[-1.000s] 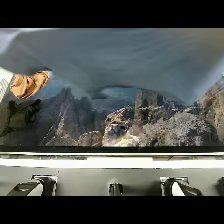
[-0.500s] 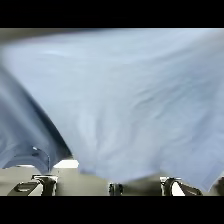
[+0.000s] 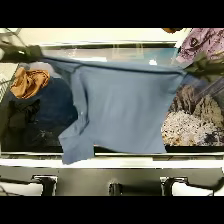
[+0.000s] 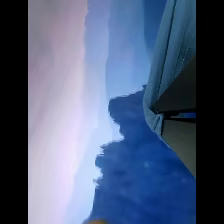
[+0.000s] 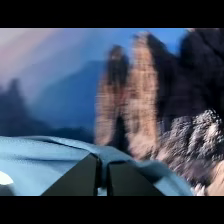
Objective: Fold the clothes and pants, and hang the long-sleeved shirts on hangers.
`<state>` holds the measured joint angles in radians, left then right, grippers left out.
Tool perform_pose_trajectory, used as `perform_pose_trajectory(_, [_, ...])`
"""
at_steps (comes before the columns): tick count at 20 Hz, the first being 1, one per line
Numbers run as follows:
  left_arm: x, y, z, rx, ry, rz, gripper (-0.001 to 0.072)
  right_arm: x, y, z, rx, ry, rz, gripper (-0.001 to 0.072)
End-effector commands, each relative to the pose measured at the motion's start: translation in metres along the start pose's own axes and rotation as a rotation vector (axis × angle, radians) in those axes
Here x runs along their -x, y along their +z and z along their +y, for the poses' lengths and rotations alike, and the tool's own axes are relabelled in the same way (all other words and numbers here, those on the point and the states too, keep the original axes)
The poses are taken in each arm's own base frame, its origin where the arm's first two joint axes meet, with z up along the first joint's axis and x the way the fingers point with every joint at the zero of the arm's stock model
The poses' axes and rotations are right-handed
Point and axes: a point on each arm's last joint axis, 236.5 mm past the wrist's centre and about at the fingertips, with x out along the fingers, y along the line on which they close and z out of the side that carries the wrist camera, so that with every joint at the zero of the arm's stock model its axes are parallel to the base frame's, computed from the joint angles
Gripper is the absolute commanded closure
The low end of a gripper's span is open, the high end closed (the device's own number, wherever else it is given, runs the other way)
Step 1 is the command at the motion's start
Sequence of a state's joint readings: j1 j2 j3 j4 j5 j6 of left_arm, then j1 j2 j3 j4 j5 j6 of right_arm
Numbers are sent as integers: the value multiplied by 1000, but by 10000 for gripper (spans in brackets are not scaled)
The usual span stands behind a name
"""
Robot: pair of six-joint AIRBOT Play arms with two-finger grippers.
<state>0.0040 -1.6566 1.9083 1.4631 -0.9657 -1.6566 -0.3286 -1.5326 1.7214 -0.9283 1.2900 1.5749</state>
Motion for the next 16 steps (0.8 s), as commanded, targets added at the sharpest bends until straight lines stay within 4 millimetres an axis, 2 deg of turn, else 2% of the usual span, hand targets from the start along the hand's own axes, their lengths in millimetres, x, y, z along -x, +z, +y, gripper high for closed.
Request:
perform_pose_trajectory(1, [-104, -45, -3, 51, -34, 52, 691, -109, -10, -49, -42, -21, 74, 684])
perform_pose_trajectory(3, [-128, -70, 0, 72, -37, 108, 690, -156, -27, -55, -29, -30, 119, 684])
perform_pose_trajectory(5, [-140, -93, 3, 75, -30, 177, 689, -186, -42, -55, -25, -34, 147, 684])
perform_pose_trajectory(7, [-143, -117, 4, 83, -30, 266, 688, -200, -51, -50, -22, -33, 163, 684])
perform_pose_trajectory(9, [-136, -133, 5, 81, -26, 340, 673, -202, -57, -43, -25, -26, 180, 682])
perform_pose_trajectory(10, [-129, -135, 7, 84, -23, 362, 574, -199, -60, -39, -37, -17, 197, 625])
perform_pose_trajectory(11, [-119, -132, 13, 91, -16, 374, 396, -191, -62, -36, -47, -10, 214, 545])
perform_pose_trajectory(12, [-105, -126, 22, 94, -8, 383, 277, -179, -63, -33, -41, -5, 231, 513])
perform_pose_trajectory(14, [-69, -114, 44, 82, 8, 402, 266, -140, -60, -32, 8, 3, 254, 359])
perform_pose_trajectory(15, [-49, -113, 56, 74, 15, 429, 266, -116, -59, -37, 45, -6, 269, 332])
perform_pose_trajectory(16, [-28, -121, 68, 39, 15, 487, 266, -94, -62, -48, 86, -36, 297, 322])
